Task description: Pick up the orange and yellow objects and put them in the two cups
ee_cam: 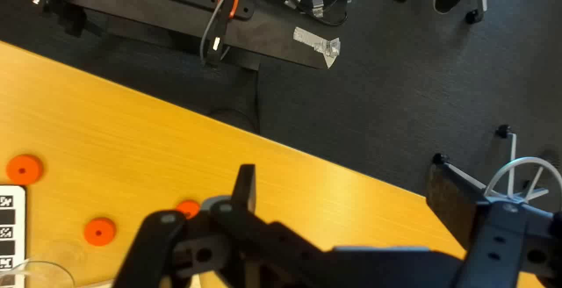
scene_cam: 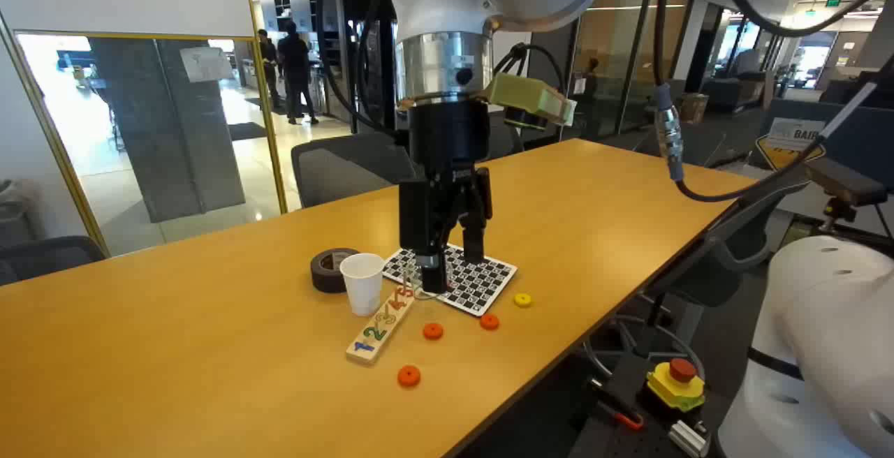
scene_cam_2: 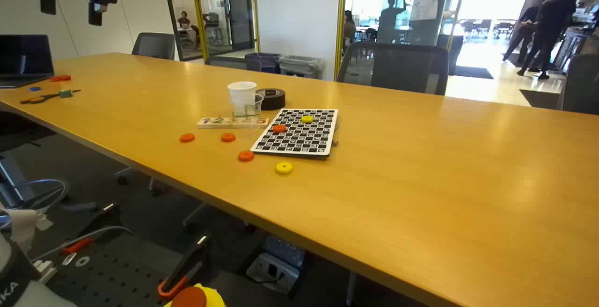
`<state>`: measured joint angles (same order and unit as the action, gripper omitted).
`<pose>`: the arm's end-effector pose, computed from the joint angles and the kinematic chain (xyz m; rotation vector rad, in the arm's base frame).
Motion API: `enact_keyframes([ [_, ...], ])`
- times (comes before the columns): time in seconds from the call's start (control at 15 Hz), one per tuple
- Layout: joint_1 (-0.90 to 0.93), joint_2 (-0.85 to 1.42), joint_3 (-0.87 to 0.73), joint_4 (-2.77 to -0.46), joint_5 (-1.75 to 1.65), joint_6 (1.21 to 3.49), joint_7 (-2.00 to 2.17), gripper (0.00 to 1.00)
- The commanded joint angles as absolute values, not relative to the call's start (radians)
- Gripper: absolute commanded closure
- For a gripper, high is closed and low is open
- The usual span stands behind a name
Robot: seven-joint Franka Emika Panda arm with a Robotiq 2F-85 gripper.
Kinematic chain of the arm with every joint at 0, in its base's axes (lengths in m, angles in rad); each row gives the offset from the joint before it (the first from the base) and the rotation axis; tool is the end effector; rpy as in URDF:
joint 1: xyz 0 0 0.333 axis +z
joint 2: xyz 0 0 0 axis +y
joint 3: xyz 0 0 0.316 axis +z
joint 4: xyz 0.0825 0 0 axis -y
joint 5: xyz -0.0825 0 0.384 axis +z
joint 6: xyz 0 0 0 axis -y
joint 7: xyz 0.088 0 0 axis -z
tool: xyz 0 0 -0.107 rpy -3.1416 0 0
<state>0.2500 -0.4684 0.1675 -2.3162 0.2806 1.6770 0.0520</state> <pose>0.3469 0.1899 0.5051 -2.9377 -0.4239 0.3185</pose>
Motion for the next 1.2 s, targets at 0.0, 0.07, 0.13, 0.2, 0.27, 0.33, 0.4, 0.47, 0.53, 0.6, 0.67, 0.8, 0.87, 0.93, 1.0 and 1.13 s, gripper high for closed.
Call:
enact_keyframes([
  [0.0,0.235,-0.469,0.18,-2.31,0.285,1.674,0.047,0.0],
  [0.07,0.235,-0.471,0.18,-2.307,0.285,1.674,0.047,0.0],
  [0.13,0.235,-0.472,0.18,-2.307,0.285,1.674,0.047,0.0],
  [0.2,0.235,-0.473,0.18,-2.307,0.285,1.674,0.047,0.0],
  [0.27,0.235,-0.473,0.18,-2.307,0.285,1.674,0.047,0.0],
  [0.33,0.23,-0.469,0.187,-2.32,0.282,1.704,0.063,0.0],
  [0.4,0.225,-0.466,0.192,-2.331,0.282,1.725,0.079,0.0],
  [0.47,0.215,-0.456,0.202,-2.36,0.289,1.785,0.116,0.0],
  [0.53,0.21,-0.447,0.208,-2.38,0.292,1.837,0.139,0.0],
  [0.6,0.203,-0.425,0.214,-2.41,0.304,1.912,0.171,0.0],
  [0.67,0.198,-0.407,0.219,-2.433,0.304,1.976,0.203,0.0],
  [0.8,0.182,-0.346,0.228,-2.476,0.298,2.118,0.279,0.0],
  [0.87,0.172,-0.301,0.236,-2.485,0.277,2.181,0.325,0.0],
  [0.93,0.164,-0.271,0.24,-2.498,0.263,2.234,0.364,0.0],
  [1.0,0.156,-0.234,0.246,-2.504,0.243,2.287,0.405,0.0],
  [1.13,0.145,-0.164,0.255,-2.511,0.195,2.38,0.491,0.0],
])
